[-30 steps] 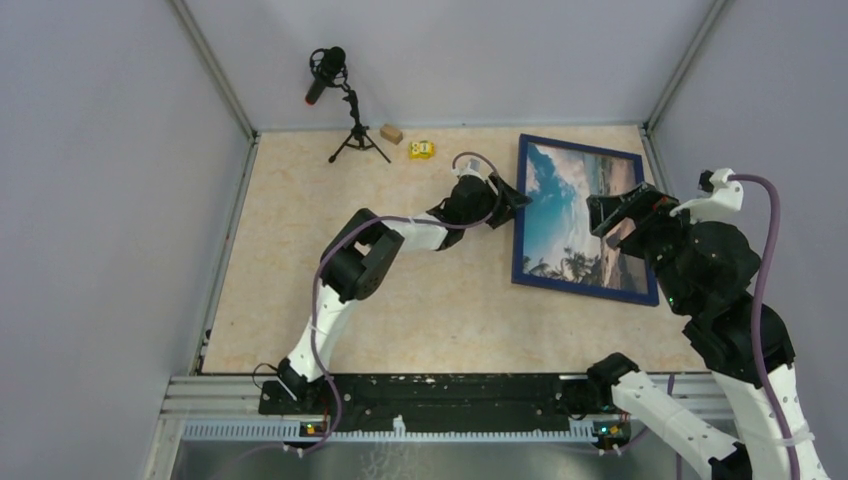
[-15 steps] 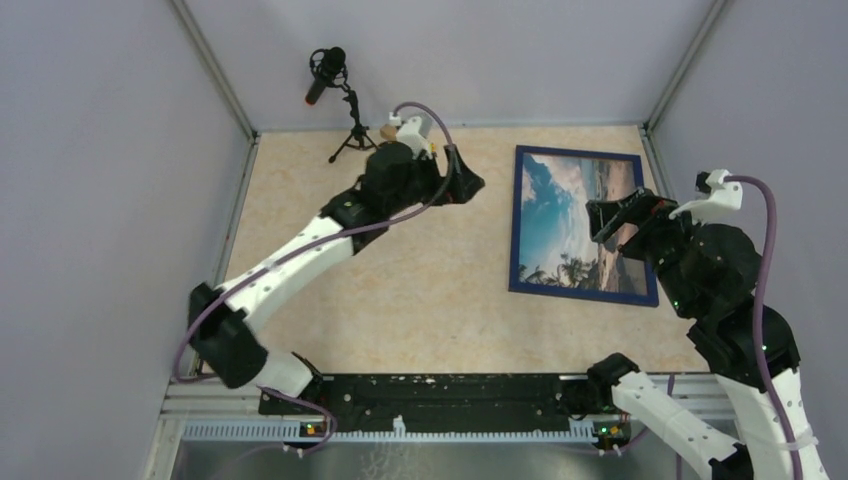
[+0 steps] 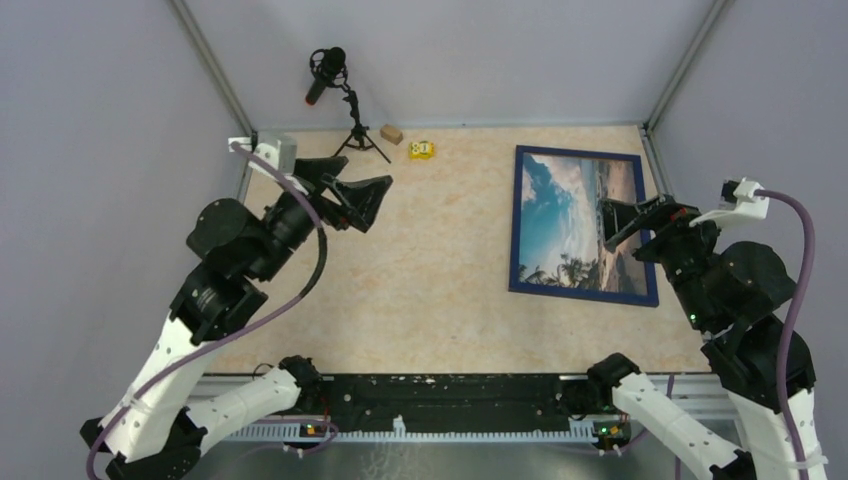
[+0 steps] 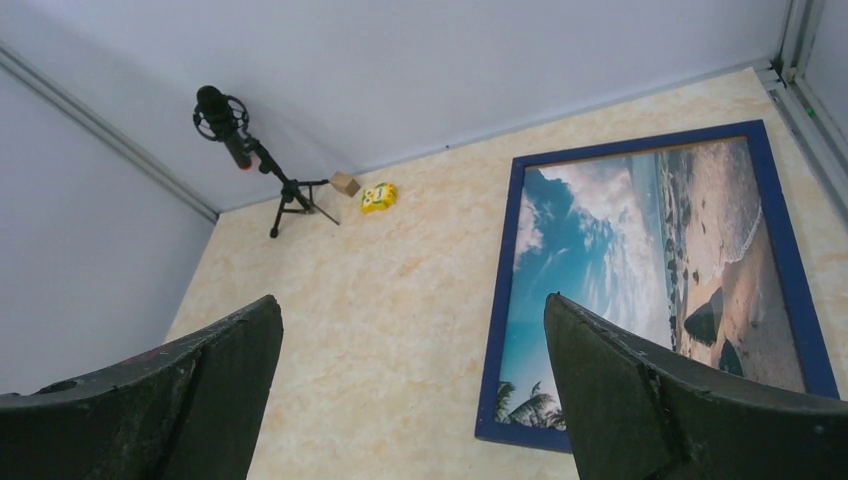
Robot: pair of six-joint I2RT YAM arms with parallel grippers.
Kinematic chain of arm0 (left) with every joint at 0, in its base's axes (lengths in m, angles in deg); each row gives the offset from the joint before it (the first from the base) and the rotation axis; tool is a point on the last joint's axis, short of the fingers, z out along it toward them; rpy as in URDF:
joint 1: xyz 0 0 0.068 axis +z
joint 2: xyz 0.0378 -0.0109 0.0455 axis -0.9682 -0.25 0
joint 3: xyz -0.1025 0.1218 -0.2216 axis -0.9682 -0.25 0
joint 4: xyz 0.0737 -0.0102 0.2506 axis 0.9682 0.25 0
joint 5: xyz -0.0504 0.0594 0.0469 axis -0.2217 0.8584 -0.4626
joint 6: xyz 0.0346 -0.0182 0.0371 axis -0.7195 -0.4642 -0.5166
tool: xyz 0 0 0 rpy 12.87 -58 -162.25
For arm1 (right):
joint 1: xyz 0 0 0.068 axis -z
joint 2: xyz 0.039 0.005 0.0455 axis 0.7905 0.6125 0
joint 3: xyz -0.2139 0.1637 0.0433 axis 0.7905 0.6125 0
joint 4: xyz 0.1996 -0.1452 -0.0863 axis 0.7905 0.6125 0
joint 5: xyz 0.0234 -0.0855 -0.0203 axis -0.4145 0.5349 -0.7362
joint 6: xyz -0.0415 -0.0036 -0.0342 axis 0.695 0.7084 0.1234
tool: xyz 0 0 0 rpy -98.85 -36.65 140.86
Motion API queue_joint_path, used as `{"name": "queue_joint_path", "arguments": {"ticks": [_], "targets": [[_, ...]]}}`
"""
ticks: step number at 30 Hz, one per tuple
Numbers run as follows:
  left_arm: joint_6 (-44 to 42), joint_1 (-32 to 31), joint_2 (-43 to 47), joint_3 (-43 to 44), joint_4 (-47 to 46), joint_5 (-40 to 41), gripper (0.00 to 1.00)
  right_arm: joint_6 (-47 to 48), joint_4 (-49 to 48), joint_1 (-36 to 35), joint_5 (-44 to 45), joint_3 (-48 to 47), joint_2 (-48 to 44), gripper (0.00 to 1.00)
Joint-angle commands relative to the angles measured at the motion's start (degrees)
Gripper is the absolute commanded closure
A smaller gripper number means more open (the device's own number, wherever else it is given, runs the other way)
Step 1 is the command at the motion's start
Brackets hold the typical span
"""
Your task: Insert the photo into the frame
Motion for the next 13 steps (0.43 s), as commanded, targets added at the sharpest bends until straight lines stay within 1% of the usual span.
{"name": "queue_joint_path", "arguments": {"ticks": [1, 8, 13], "targets": [[-4.9, -0.1, 2.9, 1.7, 1.1, 3.4, 0.01, 0.9, -3.1, 0.0, -0.3, -1.1, -0.6, 0.01], [-6.1, -0.1, 4.4, 1.0, 2.9, 5.1, 0.01, -0.3, -4.1, 0.0, -1.4, -0.2, -0.2, 0.01], [-6.1, -0.2, 4.2, 1.0, 2.8, 4.7, 0.01, -0.7, -2.8, 0.0, -1.2, -0.3, 0.7, 0.01]]}}
